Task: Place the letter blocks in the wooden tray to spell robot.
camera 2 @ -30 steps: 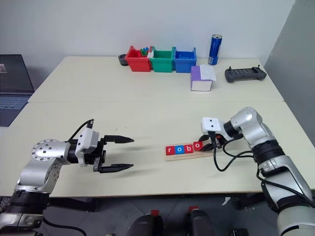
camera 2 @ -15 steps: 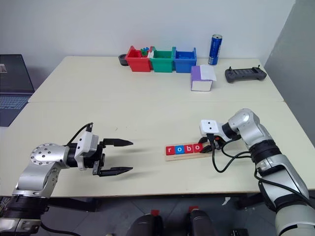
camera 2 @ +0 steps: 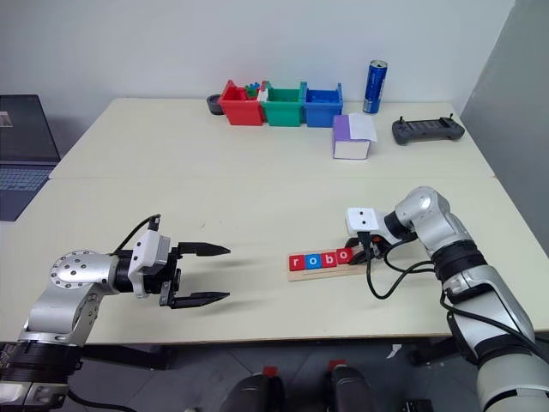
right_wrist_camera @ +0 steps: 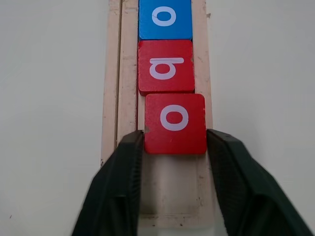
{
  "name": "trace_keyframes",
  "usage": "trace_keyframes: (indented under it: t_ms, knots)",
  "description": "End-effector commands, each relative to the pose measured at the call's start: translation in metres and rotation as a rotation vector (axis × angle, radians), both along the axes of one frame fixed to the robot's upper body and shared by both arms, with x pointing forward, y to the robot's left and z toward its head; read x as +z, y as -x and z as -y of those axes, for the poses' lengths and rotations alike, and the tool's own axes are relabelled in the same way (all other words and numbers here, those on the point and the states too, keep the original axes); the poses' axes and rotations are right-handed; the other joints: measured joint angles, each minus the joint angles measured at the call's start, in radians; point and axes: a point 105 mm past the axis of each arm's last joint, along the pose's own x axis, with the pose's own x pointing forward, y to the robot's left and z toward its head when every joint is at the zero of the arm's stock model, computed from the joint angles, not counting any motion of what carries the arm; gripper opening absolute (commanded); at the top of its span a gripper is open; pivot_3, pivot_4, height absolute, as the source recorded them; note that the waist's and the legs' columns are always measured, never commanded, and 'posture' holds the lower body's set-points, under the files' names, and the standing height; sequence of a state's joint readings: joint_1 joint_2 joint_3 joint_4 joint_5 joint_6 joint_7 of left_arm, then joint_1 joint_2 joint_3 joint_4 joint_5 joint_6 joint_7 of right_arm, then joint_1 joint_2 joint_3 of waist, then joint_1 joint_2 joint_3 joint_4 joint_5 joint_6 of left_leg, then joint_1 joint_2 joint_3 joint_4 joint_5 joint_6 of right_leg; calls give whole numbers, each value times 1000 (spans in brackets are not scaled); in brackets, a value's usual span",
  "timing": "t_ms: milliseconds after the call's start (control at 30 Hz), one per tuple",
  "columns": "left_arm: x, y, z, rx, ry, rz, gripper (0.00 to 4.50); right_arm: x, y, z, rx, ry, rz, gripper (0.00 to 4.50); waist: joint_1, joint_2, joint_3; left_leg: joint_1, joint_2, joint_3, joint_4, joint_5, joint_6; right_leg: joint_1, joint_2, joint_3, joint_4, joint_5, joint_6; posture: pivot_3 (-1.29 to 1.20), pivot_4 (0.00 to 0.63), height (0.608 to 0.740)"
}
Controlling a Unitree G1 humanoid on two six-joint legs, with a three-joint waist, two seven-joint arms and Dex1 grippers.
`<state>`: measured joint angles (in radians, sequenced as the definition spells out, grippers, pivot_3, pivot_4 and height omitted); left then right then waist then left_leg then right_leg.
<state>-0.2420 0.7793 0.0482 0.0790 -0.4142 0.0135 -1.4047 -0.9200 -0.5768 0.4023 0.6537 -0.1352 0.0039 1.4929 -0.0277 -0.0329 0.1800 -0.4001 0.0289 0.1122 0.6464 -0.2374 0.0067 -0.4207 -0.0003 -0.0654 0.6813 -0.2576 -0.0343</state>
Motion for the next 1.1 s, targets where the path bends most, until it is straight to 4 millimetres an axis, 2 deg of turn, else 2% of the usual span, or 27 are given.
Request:
trace_keyframes:
  t_ms: [33,133,367,467,533,633,1000,1100]
  knots:
    - [13,-2,-4,9,1,58,4500,17,0,-2,27,-23,24,3460,0,0,0,0,0,0,0,0,0,0,0,0,0,0,0,0,150,740]
    - [13,-3,-4,8,0,58,4500,23,4,-3,47,-36,23,4454,0,0,0,0,0,0,0,0,0,0,0,0,0,0,0,0,150,740]
    - [14,-6,-1,0,2,62,4500,46,4,-3,37,-127,37,4482,1,0,0,0,0,0,0,0,0,0,0,0,0,0,0,0,150,740]
    - [14,-6,-1,1,4,65,4500,55,-11,-1,-83,-215,74,4482,-1,0,0,0,0,0,0,0,0,0,0,0,0,0,0,0,150,740]
    - [14,-6,-2,3,3,64,4500,52,-24,1,-182,-246,96,4482,-1,0,0,0,0,0,0,0,0,0,0,0,0,0,0,0,150,740]
    - [14,-4,-3,5,3,61,4500,42,-28,3,-219,-255,101,3899,-1,0,0,0,0,0,0,2,-3,0,0,0,0,0,-1,0,150,740]
    - [15,-2,-4,10,-2,60,4500,18,-24,-10,-185,-231,70,40,-1,0,0,0,0,0,0,2,-3,0,0,0,0,0,-1,0,150,740]
    - [15,0,-4,11,-2,57,4500,12,-23,-9,-184,-218,57,40,-1,0,0,0,0,0,-1,2,-3,0,0,0,0,0,-1,0,150,740]
